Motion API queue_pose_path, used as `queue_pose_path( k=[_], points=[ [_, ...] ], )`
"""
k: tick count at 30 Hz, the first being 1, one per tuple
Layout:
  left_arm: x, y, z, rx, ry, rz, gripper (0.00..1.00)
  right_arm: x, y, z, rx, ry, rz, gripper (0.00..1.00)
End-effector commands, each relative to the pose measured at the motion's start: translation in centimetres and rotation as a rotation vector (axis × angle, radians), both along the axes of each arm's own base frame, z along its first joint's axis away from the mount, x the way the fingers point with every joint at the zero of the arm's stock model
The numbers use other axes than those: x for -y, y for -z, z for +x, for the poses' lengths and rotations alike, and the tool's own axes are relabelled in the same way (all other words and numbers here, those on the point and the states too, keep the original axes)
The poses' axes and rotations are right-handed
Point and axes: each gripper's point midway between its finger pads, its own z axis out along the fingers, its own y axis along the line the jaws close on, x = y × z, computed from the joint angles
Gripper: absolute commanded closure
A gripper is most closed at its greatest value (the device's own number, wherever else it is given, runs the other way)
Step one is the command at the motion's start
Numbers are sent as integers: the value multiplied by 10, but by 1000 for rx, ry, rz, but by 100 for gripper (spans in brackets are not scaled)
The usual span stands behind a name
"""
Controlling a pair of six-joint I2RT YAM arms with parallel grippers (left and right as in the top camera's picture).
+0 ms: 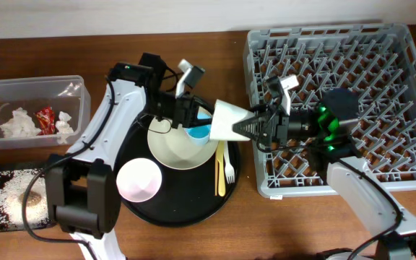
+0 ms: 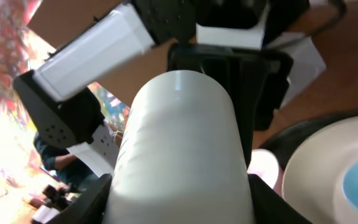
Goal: Sort waste into correct bins and load items into the dishwasher rack
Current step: 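Carry the white cup right over the grey dish rack with the right gripper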
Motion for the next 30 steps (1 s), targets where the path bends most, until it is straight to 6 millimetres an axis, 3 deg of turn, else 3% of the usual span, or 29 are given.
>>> queue_pose_path(
  k=[1,5,8,15,16,21,25,30],
  points=[
    [-28,9,29,-36,-97,51,95,-2,-40,-30,85,-112,23,64],
    [-65,6,55,-68,-208,81,95,5,-53,-36,92,-108,29,65],
    [-90,24,67,-95,-288,251,97,21,-49,-29,55,-82,4,65],
    [-121,49,65,-145,-380,509,99,75,-44,3,-46,99,-1,66],
    [-128,53,64,-153,-411,583,99,91,-44,10,-76,152,4,66],
    [-147,28,56,-102,-539,716,99,138,-47,24,-164,304,27,67],
    [-165,-1,38,-98,-688,813,99,167,-74,23,-167,399,39,67],
    [-168,-22,9,-108,-717,825,99,185,-139,15,-75,476,21,66]
  ],
)
